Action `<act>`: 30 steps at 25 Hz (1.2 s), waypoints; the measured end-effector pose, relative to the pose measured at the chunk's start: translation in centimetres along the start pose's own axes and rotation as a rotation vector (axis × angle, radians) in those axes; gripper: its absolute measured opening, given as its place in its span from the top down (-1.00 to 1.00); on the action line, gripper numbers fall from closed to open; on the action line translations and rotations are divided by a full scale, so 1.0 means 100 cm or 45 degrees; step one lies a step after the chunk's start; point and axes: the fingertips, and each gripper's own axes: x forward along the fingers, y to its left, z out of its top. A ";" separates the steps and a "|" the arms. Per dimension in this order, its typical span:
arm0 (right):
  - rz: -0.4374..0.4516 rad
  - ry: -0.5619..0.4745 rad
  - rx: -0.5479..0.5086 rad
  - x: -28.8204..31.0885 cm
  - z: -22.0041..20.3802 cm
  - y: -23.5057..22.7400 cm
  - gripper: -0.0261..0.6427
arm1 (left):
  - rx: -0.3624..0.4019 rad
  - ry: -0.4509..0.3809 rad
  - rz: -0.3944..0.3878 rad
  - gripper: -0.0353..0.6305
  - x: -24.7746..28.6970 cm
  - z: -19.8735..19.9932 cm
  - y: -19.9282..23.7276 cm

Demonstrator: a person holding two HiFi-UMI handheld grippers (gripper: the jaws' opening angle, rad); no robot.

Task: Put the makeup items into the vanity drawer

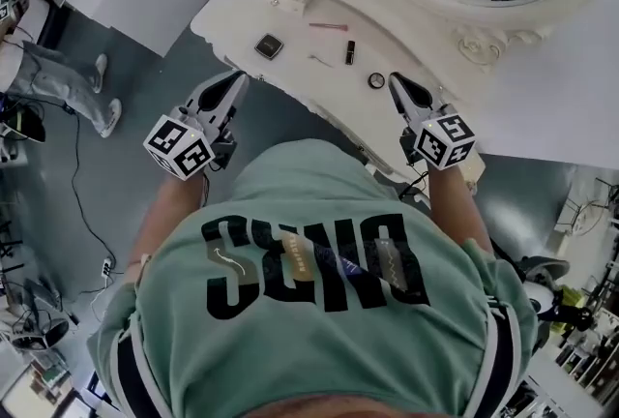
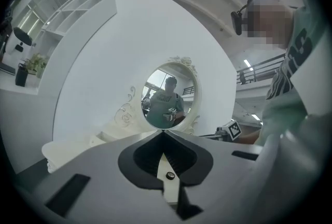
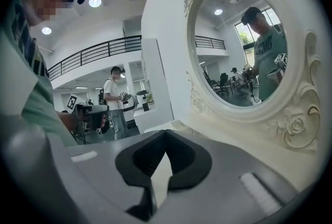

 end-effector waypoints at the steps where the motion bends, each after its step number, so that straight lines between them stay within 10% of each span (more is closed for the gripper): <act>1: -0.005 -0.002 0.005 0.002 0.001 -0.008 0.89 | -0.004 0.004 -0.003 0.89 0.008 -0.001 0.001; 15: 0.142 0.030 -0.111 0.019 0.009 -0.096 0.77 | 0.055 0.092 0.065 0.89 0.125 -0.009 -0.019; 30: 0.127 0.621 -0.294 0.073 -0.189 -0.097 0.26 | 0.055 0.512 -0.298 0.89 0.220 -0.143 -0.032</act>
